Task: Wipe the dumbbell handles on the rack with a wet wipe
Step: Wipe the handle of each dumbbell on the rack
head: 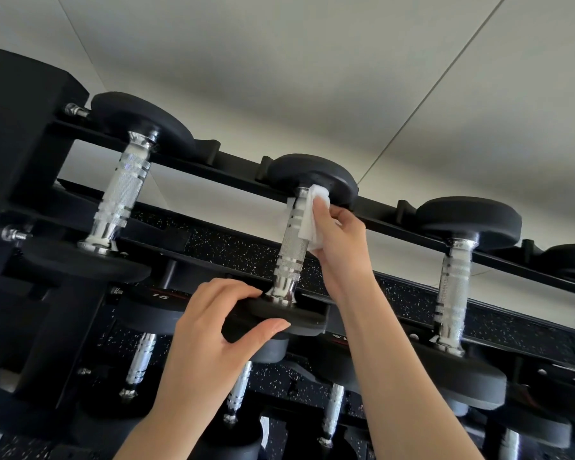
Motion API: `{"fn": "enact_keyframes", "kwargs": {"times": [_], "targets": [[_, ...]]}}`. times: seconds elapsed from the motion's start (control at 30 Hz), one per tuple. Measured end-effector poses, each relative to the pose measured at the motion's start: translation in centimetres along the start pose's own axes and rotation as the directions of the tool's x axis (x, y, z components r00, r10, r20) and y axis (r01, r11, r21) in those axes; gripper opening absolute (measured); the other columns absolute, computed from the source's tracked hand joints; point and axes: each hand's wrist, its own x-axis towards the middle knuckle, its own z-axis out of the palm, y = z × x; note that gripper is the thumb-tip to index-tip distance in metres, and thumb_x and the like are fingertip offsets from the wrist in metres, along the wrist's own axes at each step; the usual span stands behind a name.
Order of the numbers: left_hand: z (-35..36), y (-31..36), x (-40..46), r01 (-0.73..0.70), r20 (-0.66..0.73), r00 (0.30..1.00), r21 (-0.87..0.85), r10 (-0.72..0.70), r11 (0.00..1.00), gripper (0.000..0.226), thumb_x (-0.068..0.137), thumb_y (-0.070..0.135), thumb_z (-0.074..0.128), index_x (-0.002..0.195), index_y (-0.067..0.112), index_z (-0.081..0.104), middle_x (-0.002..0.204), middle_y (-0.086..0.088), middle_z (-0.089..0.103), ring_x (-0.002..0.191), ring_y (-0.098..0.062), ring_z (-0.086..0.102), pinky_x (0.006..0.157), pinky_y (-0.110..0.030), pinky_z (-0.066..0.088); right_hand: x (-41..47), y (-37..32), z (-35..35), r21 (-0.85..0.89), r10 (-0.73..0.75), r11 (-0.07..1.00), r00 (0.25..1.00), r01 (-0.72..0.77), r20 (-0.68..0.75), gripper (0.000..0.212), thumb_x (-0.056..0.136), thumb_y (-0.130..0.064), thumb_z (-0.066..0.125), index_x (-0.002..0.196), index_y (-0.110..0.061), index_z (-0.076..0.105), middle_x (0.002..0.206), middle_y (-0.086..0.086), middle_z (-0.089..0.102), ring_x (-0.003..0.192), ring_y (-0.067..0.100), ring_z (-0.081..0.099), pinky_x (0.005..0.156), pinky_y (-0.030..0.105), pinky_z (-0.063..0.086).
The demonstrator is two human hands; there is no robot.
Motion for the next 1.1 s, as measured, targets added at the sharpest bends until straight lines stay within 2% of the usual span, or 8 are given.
{"fn": "enact_keyframes", "kwargs": {"times": [0.07,0.23,0.37,0.6,0.73,0.93,1.03,1.1], "targets": [[0.0,0.0,0.0,-0.001,0.000,1.000,-0.001,0.001,1.000,0.040,0.072,0.058,0.063,0.094,0.025,0.067,0.097,0.018,0.057,0.096,-0.013,0.058,0.081,-0.019,0.045,-0.1,-0.1,-0.1,0.005,0.016,1.000,0.994,-0.016,0.105,0.033,0.094,-0.033,0.051,0.110,-0.006,0.060,0.102,0.009,0.068,0.093,0.022,0.063,0.088,0.040,0.051],[0.0,0.1,0.1,-0.005,-0.001,1.000,-0.001,0.005,1.000,0.041,0.072,0.058,0.063,0.094,0.024,0.067,0.097,0.018,0.058,0.096,-0.011,0.058,0.083,-0.012,0.041,-0.4,-0.6,-0.1,0.185,0.040,0.977,0.937,-0.110,0.346,0.036,0.102,-0.027,0.033,0.117,-0.003,0.055,0.109,0.013,0.063,0.099,0.022,0.060,0.092,0.038,0.050],[0.0,0.0,0.0,-0.009,0.006,1.000,-0.003,0.009,1.000,0.040,0.072,0.057,0.063,0.095,0.024,0.067,0.097,0.018,0.058,0.096,-0.009,0.058,0.083,-0.012,0.041,-0.6,-0.1,-0.6,0.170,0.021,0.980,0.895,-0.108,0.447,0.039,0.103,-0.026,0.028,0.120,-0.003,0.054,0.107,0.010,0.065,0.096,0.019,0.062,0.083,0.028,0.053],[-0.1,0.0,0.1,-0.002,0.011,1.000,-0.011,0.002,1.000,0.039,0.072,0.056,0.064,0.096,0.025,0.067,0.099,0.018,0.057,0.097,-0.011,0.058,0.084,-0.014,0.042,-1.2,0.9,-1.5,0.045,-0.001,0.999,0.865,-0.025,0.501,0.040,0.101,-0.026,0.031,0.127,-0.001,0.049,0.096,0.004,0.067,0.084,0.013,0.065,0.074,0.025,0.051],[-0.1,0.0,0.1,-0.002,0.013,1.000,-0.005,0.002,1.000,0.040,0.072,0.056,0.064,0.095,0.024,0.067,0.098,0.019,0.058,0.098,-0.010,0.057,0.085,-0.012,0.040,-1.7,1.2,-1.9,0.016,0.006,1.000,0.850,-0.016,0.526,0.037,0.100,-0.025,0.032,0.125,-0.003,0.050,0.100,0.005,0.067,0.090,0.014,0.064,0.077,0.023,0.052],[-0.1,0.0,0.1,0.000,0.017,1.000,-0.008,0.001,1.000,0.042,0.072,0.057,0.063,0.094,0.021,0.068,0.097,0.017,0.059,0.098,-0.010,0.057,0.085,-0.014,0.040,-2.7,2.3,-2.5,-0.066,0.028,0.998,0.859,0.007,0.511,0.035,0.099,-0.021,0.038,0.127,-0.004,0.050,0.117,0.018,0.063,0.104,0.028,0.062,0.090,0.035,0.050],[-0.1,-0.1,0.1,0.000,0.023,1.000,-0.011,0.000,1.000,0.042,0.072,0.056,0.064,0.095,0.022,0.068,0.097,0.016,0.059,0.097,-0.010,0.057,0.085,-0.016,0.041,-3.4,2.7,-2.9,-0.165,0.058,0.986,0.862,0.031,0.503,0.034,0.098,-0.027,0.042,0.123,-0.008,0.054,0.114,0.016,0.066,0.107,0.033,0.061,0.096,0.047,0.046],[-0.1,-0.2,0.1,0.000,0.022,1.000,-0.011,0.001,1.000,0.041,0.072,0.056,0.065,0.095,0.022,0.068,0.097,0.018,0.058,0.098,-0.010,0.057,0.085,-0.015,0.040,-3.9,2.6,-3.2,-0.283,0.080,0.956,0.869,0.071,0.488,0.031,0.097,-0.029,0.043,0.119,-0.011,0.056,0.110,0.012,0.068,0.104,0.031,0.062,0.095,0.047,0.047]]}}
